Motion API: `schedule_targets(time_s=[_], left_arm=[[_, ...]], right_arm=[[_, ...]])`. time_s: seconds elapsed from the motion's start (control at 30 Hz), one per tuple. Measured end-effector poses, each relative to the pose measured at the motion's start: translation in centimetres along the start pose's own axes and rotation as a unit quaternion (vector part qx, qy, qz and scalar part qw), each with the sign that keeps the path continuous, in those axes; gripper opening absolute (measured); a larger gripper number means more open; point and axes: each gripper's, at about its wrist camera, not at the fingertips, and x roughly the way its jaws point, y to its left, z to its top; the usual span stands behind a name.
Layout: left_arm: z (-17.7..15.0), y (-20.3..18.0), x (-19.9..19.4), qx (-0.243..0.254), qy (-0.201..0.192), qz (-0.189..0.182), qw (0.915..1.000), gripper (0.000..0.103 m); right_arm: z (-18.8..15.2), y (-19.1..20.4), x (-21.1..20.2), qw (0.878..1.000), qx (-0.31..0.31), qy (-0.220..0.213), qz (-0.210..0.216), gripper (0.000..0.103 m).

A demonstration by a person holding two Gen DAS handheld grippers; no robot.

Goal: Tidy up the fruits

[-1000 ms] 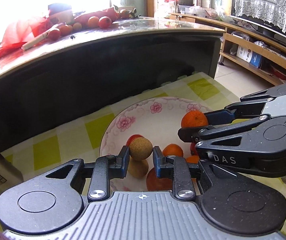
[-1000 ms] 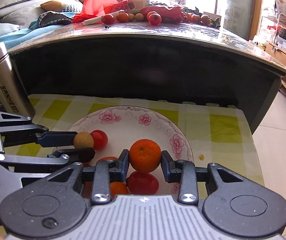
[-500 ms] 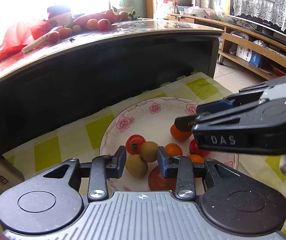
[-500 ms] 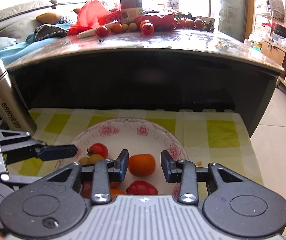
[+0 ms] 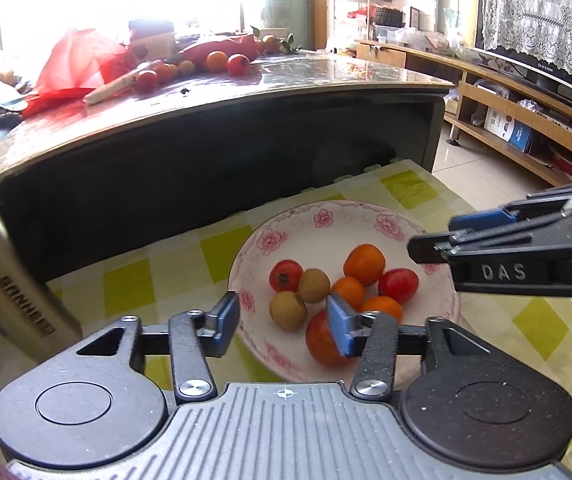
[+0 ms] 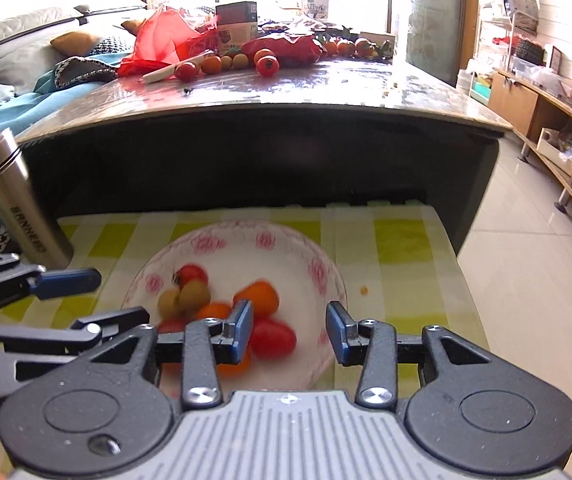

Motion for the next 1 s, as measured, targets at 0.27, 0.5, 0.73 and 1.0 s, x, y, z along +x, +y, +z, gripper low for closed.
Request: schedule_targets(time_s=[0.27, 0.5, 0.73, 1.0], left_arm=[[-2.0, -0.6, -3.4, -0.024, 0.003, 0.014, 0.9996, 0.083], [-4.4, -1.4, -6.4, -0.027, 0.002, 0.041, 0.9988, 0.098], [-6.8, -3.1, -8.8, -0.016, 0.004, 0.067, 0.9976, 0.103], [-8.5, -3.5, -11.1, -0.043, 0.005, 0.082, 0.9957, 0.103]], right_arm=[[-3.5, 0.8, -4.6, 1.000, 0.015, 0.009, -0.006, 0.049], [-6.4, 1.8, -8.3, 1.000, 0.022, 0.011, -0.006, 0.051], [-9.1, 2.7, -11.1, 0.999, 0.028, 0.017, -0.007, 0.054], [-11.8, 3.4, -13.1, 0.999, 0.042, 0.033, -0.006, 0.055]])
